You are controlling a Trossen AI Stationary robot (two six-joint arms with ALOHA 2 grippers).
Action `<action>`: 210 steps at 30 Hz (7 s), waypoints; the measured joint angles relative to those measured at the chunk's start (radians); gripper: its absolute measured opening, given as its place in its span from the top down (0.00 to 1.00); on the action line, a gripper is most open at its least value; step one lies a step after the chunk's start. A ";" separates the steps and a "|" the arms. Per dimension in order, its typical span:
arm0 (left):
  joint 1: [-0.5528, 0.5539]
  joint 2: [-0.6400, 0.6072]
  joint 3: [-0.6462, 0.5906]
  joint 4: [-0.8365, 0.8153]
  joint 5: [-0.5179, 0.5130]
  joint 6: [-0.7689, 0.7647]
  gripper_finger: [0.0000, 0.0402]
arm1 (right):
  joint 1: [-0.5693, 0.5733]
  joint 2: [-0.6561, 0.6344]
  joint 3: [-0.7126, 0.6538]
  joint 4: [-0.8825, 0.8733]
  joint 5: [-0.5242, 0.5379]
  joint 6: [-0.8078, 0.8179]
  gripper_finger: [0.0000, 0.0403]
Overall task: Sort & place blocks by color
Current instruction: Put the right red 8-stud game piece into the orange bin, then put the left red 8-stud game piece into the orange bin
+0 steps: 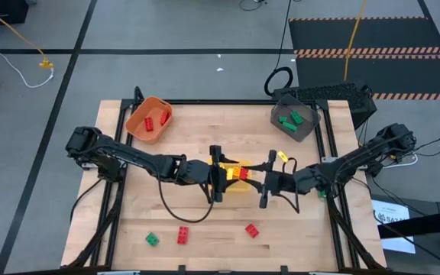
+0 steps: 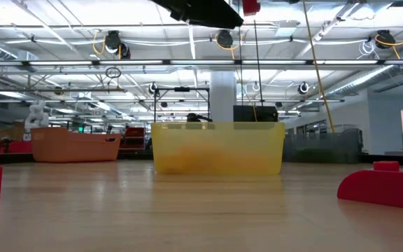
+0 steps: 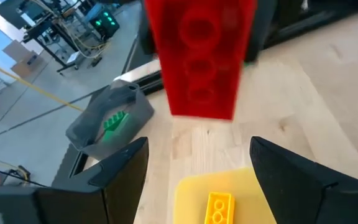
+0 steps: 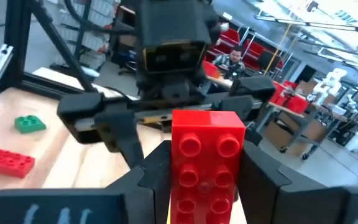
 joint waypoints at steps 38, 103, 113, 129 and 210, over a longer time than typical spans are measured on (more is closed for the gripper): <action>0.002 0.129 -0.001 0.318 -0.170 -0.003 0.62 | -0.009 0.151 0.000 0.217 0.239 -0.115 0.54; 0.971 -0.022 -0.001 -1.109 0.058 -0.620 0.22 | 0.086 0.055 0.000 0.190 0.435 -0.224 0.48; 0.839 -0.187 -0.001 -1.117 0.247 -0.686 0.20 | 0.090 0.055 0.000 0.191 0.624 -0.231 0.48; 0.079 -0.235 0.000 -1.193 0.320 -1.270 0.20 | 0.092 -0.022 0.000 0.192 0.731 -0.326 0.48; 0.230 -0.267 -0.002 -1.437 -0.001 -1.486 0.65 | 0.085 -0.091 -0.001 0.116 0.645 -0.238 0.48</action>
